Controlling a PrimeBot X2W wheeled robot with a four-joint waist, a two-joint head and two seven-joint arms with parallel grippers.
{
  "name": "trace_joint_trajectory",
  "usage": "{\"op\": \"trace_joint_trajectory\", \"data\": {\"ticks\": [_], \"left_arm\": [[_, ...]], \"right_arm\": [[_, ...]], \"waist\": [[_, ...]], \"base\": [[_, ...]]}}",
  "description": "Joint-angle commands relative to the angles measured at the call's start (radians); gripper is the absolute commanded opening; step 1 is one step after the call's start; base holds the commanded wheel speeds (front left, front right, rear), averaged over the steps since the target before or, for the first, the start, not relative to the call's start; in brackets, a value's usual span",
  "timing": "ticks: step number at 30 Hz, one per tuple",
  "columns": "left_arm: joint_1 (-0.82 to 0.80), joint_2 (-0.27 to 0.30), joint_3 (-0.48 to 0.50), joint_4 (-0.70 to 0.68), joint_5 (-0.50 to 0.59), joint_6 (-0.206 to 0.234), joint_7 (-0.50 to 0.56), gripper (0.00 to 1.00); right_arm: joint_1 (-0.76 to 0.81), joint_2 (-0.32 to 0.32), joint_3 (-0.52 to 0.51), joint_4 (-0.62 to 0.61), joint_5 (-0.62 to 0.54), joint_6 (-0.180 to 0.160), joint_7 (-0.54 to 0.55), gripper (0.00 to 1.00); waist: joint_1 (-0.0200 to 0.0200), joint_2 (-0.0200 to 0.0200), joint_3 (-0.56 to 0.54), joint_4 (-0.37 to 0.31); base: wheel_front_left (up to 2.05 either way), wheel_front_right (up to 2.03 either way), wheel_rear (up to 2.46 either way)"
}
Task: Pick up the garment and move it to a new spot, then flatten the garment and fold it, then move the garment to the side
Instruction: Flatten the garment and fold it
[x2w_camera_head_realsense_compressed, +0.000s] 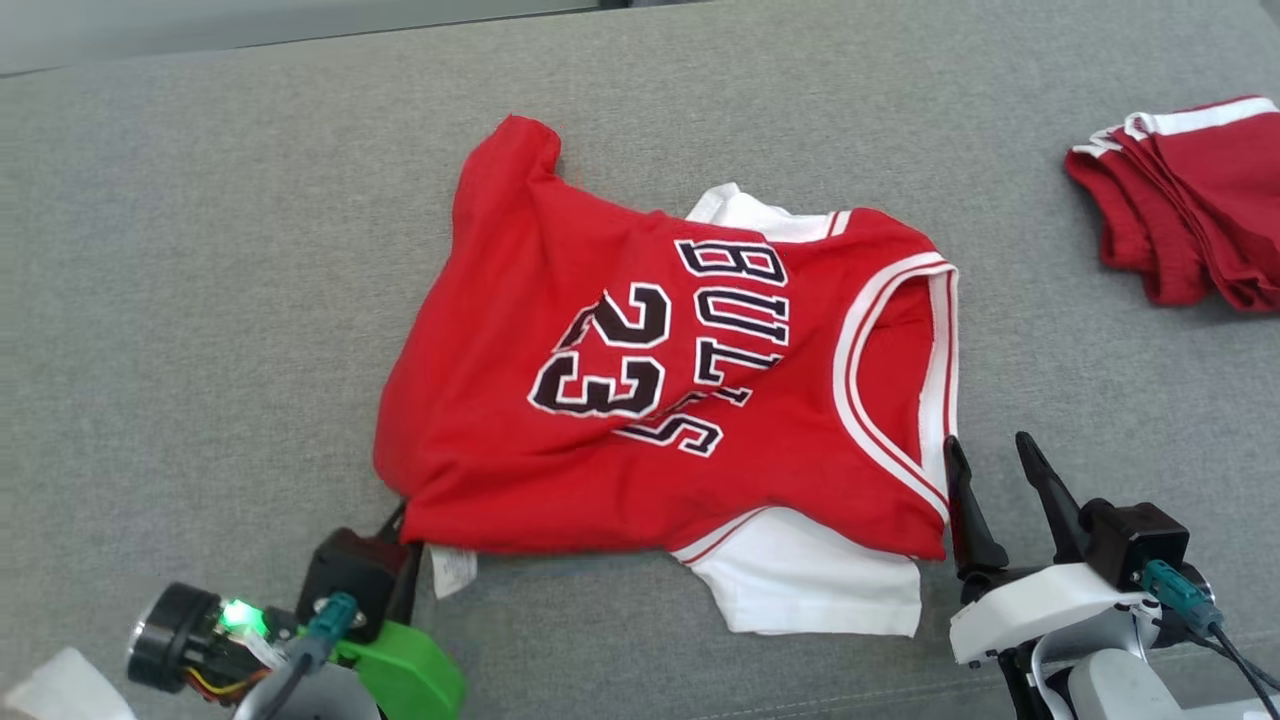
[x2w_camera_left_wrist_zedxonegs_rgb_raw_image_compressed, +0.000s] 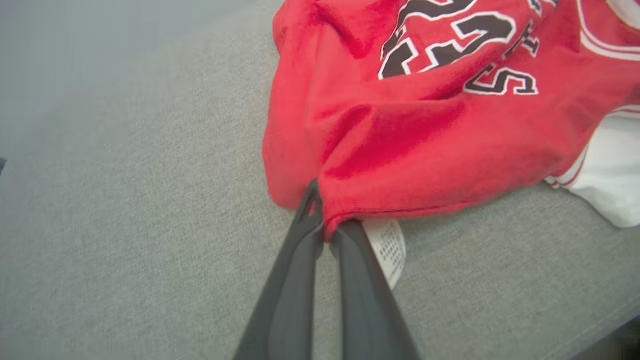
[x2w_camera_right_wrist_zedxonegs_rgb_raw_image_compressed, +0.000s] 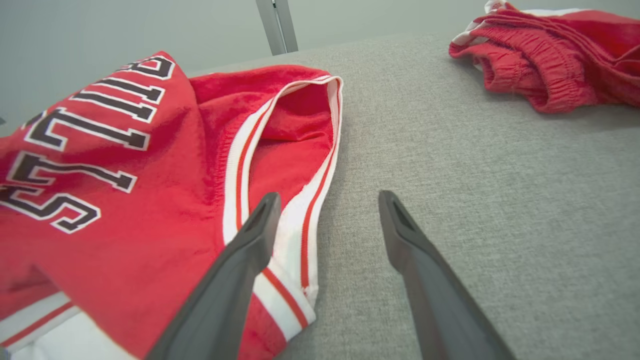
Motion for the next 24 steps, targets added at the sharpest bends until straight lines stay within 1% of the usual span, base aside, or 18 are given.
{"op": "trace_joint_trajectory", "data": {"ticks": [1,3,8,10,14,15,16,17,18,19,20,22,23,24], "left_arm": [[0.023,-0.023,-0.018,0.017,0.000,-0.004,0.004,0.00],[0.037,-0.077,-0.044,0.064,-0.012,-0.034,-0.005,0.00],[0.017,-0.254,-0.086,0.257,-0.019,-0.160,-0.063,0.00],[-0.001,-0.323,-0.093,0.338,-0.018,-0.204,-0.085,0.00],[-0.033,-0.400,-0.105,0.467,-0.004,-0.268,-0.111,0.00],[-0.038,-0.416,-0.103,0.487,-0.006,-0.283,-0.126,0.06],[-0.045,-0.427,-0.101,0.502,-0.006,-0.301,-0.146,0.31],[-0.043,-0.438,-0.092,0.516,-0.020,-0.315,-0.168,0.50],[-0.039,-0.446,-0.082,0.526,-0.031,-0.328,-0.188,0.93],[-0.035,-0.453,-0.071,0.531,-0.047,-0.345,-0.210,1.00],[-0.022,-0.463,-0.051,0.531,-0.075,-0.357,-0.230,1.00],[-0.010,-0.454,-0.032,0.521,-0.097,-0.381,-0.256,1.00],[-0.010,-0.454,-0.032,0.521,-0.097,-0.381,-0.256,1.00],[0.005,-0.454,-0.020,0.503,-0.125,-0.394,-0.266,1.00]], "right_arm": [[0.009,-0.002,0.001,0.004,-0.011,-0.001,0.000,1.00],[0.005,-0.002,0.003,0.008,-0.011,-0.001,0.000,1.00],[-0.005,-0.001,0.010,0.017,-0.018,-0.001,0.000,1.00],[-0.008,-0.002,0.011,0.022,-0.023,-0.001,0.000,1.00],[-0.013,-0.002,0.016,0.027,-0.030,-0.001,0.000,1.00],[-0.013,-0.002,0.015,0.027,-0.032,-0.001,0.000,1.00],[-0.012,-0.002,0.014,0.027,-0.033,-0.001,0.000,1.00],[-0.008,-0.002,0.014,0.029,-0.034,-0.001,0.000,1.00],[-0.002,-0.002,0.013,0.029,-0.034,-0.001,0.000,1.00],[0.002,-0.002,0.013,0.029,-0.033,-0.001,0.000,1.00],[0.006,-0.002,0.012,0.029,-0.031,-0.001,0.000,1.00],[0.010,-0.002,0.012,0.027,-0.025,-0.001,0.000,1.00],[0.010,-0.002,0.012,0.027,-0.025,-0.001,0.000,1.00],[0.014,-0.001,0.012,0.026,-0.023,-0.001,0.000,1.00]], "waist": [[0.0000,0.0053,-0.010,0.036],[0.0000,0.0053,-0.006,0.047],[0.0000,0.0053,-0.004,0.065],[0.0000,0.0053,-0.007,0.068],[0.0000,0.0053,-0.016,0.060],[0.0000,0.0053,-0.017,0.057],[0.0000,0.0053,-0.018,0.054],[0.0000,0.0053,-0.023,0.051],[0.0000,0.0053,-0.025,0.048],[0.0000,0.0053,-0.025,0.045],[0.0000,0.0053,-0.026,0.043],[0.0000,0.0053,-0.028,0.039],[0.0000,0.0053,-0.028,0.039],[0.0000,0.0053,-0.030,0.037]], "base": [[0.00,0.00,0.00],[0.00,0.00,0.00],[0.00,0.00,0.00],[0.00,0.00,0.00],[0.00,0.00,0.00],[0.00,0.00,0.00],[0.00,0.00,0.00],[0.00,0.00,0.00],[0.00,0.00,0.00],[0.00,0.00,0.00],[0.00,0.00,0.00],[0.00,0.00,0.00],[0.00,0.00,0.00],[0.00,0.00,0.00]]}}
